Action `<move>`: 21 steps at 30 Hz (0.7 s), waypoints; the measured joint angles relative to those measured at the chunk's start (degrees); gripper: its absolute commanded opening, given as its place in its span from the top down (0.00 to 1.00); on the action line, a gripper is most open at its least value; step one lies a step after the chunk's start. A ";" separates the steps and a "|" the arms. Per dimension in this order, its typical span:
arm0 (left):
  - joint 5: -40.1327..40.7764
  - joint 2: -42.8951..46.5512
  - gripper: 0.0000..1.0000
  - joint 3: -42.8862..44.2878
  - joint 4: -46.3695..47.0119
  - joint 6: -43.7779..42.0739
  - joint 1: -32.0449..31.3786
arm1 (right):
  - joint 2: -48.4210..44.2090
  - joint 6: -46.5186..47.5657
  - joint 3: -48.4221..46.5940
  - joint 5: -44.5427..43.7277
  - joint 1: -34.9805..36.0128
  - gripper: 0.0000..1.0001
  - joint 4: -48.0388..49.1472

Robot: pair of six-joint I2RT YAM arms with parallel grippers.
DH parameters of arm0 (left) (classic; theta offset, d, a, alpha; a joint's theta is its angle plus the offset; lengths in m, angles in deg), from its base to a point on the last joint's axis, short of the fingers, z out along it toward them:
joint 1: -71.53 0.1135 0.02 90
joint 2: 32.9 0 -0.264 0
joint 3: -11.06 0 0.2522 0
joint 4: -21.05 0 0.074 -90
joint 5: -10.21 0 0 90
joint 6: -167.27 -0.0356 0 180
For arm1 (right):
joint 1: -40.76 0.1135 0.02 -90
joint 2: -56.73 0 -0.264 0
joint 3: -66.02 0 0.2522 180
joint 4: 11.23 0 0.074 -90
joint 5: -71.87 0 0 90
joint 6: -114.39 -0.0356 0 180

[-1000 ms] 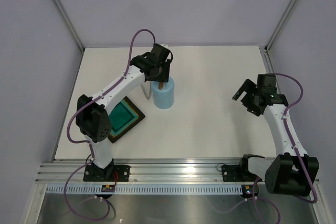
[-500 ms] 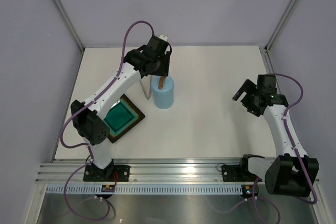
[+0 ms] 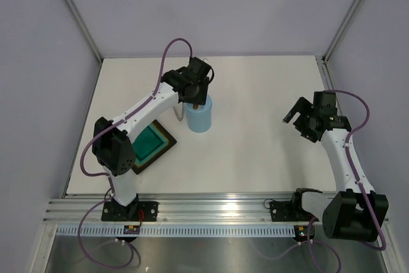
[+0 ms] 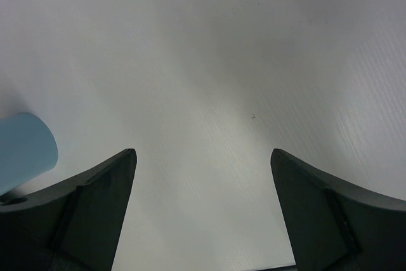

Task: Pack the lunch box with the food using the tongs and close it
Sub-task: Close the box lid on the packing box.

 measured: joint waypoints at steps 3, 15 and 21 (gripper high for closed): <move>-0.26 -0.37 0.47 0.07 1.97 0.90 0.02 | -0.13 0.00 0.04 0.00 0.00 0.05 -0.02; 1.79 3.26 0.45 3.74 -1.14 0.13 -1.20 | -1.49 -0.66 0.04 0.00 0.00 0.05 -0.13; 1.77 2.45 0.44 4.63 0.52 -0.09 -1.49 | -1.49 -0.87 0.17 0.00 0.00 0.05 -0.09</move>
